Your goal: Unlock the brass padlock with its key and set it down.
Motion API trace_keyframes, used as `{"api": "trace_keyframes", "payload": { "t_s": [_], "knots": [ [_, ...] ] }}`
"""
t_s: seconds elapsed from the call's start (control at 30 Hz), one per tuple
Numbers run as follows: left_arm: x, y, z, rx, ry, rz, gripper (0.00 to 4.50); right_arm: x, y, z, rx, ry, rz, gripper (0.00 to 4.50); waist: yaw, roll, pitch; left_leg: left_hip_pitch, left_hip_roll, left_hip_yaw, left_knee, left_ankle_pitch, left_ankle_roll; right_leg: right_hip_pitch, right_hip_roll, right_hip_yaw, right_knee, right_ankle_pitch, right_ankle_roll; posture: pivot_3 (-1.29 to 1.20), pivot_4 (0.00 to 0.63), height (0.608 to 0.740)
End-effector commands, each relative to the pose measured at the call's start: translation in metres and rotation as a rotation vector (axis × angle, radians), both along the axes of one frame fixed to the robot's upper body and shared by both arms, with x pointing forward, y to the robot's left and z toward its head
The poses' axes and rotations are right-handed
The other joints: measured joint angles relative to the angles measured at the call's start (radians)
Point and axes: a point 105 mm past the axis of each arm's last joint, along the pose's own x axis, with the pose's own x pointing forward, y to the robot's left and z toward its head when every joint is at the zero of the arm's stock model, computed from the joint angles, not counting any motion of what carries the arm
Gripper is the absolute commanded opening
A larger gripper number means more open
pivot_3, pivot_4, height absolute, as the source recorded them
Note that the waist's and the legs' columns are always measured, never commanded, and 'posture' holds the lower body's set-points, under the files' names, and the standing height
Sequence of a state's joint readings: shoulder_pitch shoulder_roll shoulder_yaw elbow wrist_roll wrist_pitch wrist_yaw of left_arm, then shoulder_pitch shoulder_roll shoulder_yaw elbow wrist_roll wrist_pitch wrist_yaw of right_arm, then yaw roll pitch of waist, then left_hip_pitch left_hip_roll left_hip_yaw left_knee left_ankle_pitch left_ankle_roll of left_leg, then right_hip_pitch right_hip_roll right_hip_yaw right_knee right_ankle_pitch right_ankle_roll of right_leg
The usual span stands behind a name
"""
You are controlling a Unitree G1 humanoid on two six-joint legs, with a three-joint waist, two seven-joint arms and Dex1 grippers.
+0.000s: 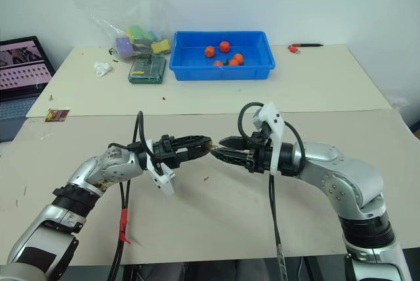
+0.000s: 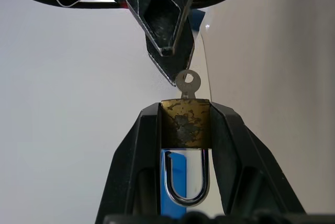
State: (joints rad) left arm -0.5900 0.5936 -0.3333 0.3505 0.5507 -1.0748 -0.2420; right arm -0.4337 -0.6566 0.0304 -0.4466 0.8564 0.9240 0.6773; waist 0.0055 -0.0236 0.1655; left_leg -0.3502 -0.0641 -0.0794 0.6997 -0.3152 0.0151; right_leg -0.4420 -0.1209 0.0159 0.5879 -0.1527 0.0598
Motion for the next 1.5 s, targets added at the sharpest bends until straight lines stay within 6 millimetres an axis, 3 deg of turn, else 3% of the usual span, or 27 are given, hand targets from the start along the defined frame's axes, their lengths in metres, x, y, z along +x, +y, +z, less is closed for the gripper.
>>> {"api": "trace_keyframes", "payload": {
  "t_s": [0.03, 0.43, 0.87, 0.97, 1.1, 1.33, 1.4, 1.47, 1.5],
  "knots": [
    [-0.001, 0.005, 0.011, -0.037, -0.040, -0.004, 0.82, 0.004, 0.003, 0.013, 0.014, -0.063, 0.009, 2.27, 0.000, 0.000, 0.000, 0.000, 0.000, 0.000, 0.000, 0.000, 0.000, 0.000, 0.000, 0.000, 0.000, 0.000, 0.000, 0.00, 0.150, 0.740],
    [-0.004, 0.006, 0.009, -0.046, -0.034, -0.009, 0.82, 0.013, 0.020, 0.013, 0.034, -0.071, 0.013, 2.27, -0.003, 0.000, 0.000, 0.000, 0.000, 0.000, 0.000, 0.000, 0.000, -0.001, 0.000, 0.000, 0.004, 0.000, 0.000, 0.00, 0.150, 0.740],
    [-0.004, 0.006, 0.012, -0.056, -0.035, -0.003, 0.82, 0.019, 0.027, -0.001, 0.039, -0.052, 0.007, 2.27, -0.009, 0.000, 0.000, 0.000, 0.000, 0.000, 0.000, 0.000, 0.000, -0.001, 0.000, 0.000, 0.005, 0.000, 0.000, 0.00, 0.150, 0.740],
    [-0.004, 0.006, 0.012, -0.058, -0.035, -0.002, 0.82, 0.020, 0.028, -0.001, 0.050, -0.045, 0.002, 1.66, -0.011, 0.000, 0.000, 0.000, 0.000, 0.000, 0.000, 0.000, 0.000, -0.002, 0.000, 0.000, 0.005, 0.000, 0.000, 0.00, 0.150, 0.740],
    [-0.004, 0.006, 0.012, -0.061, -0.034, 0.001, 0.82, 0.019, 0.030, -0.002, 0.052, -0.038, 0.011, 0.27, -0.015, 0.000, 0.000, 0.000, 0.000, -0.001, 0.000, 0.000, 0.000, -0.002, 0.000, 0.000, 0.005, 0.000, 0.000, 0.00, 0.150, 0.740],
    [0.000, 0.010, 0.011, -0.100, 0.016, 0.026, 0.82, 0.019, 0.030, -0.004, 0.034, -0.047, 0.011, 0.13, -0.018, 0.000, 0.000, 0.000, 0.000, -0.001, 0.000, 0.000, 0.000, -0.002, 0.000, 0.000, 0.005, 0.000, 0.000, 0.00, 0.150, 0.740],
    [0.001, 0.012, 0.013, -0.131, 0.047, 0.028, 1.84, 0.020, 0.031, -0.004, 0.031, -0.049, 0.009, 0.13, -0.019, 0.000, 0.000, 0.000, 0.000, -0.002, 0.000, 0.000, 0.000, -0.003, 0.000, 0.000, 0.005, 0.000, 0.000, 0.00, 0.150, 0.740],
    [0.000, 0.009, 0.012, -0.146, 0.081, 0.027, 2.28, 0.020, 0.031, -0.004, 0.032, -0.049, 0.012, 0.13, -0.018, 0.000, 0.000, -0.001, 0.000, -0.002, 0.000, 0.000, 0.000, -0.004, 0.000, 0.000, 0.006, 0.000, 0.000, 0.00, 0.150, 0.740],
    [-0.004, 0.005, 0.011, -0.154, 0.098, 0.022, 2.74, 0.020, 0.031, -0.003, 0.033, -0.050, 0.012, 0.13, -0.018, 0.000, 0.000, -0.001, 0.000, -0.002, 0.000, 0.000, -0.001, -0.004, 0.000, 0.000, 0.006, 0.000, 0.000, 0.00, 0.150, 0.740]
  ]
}}
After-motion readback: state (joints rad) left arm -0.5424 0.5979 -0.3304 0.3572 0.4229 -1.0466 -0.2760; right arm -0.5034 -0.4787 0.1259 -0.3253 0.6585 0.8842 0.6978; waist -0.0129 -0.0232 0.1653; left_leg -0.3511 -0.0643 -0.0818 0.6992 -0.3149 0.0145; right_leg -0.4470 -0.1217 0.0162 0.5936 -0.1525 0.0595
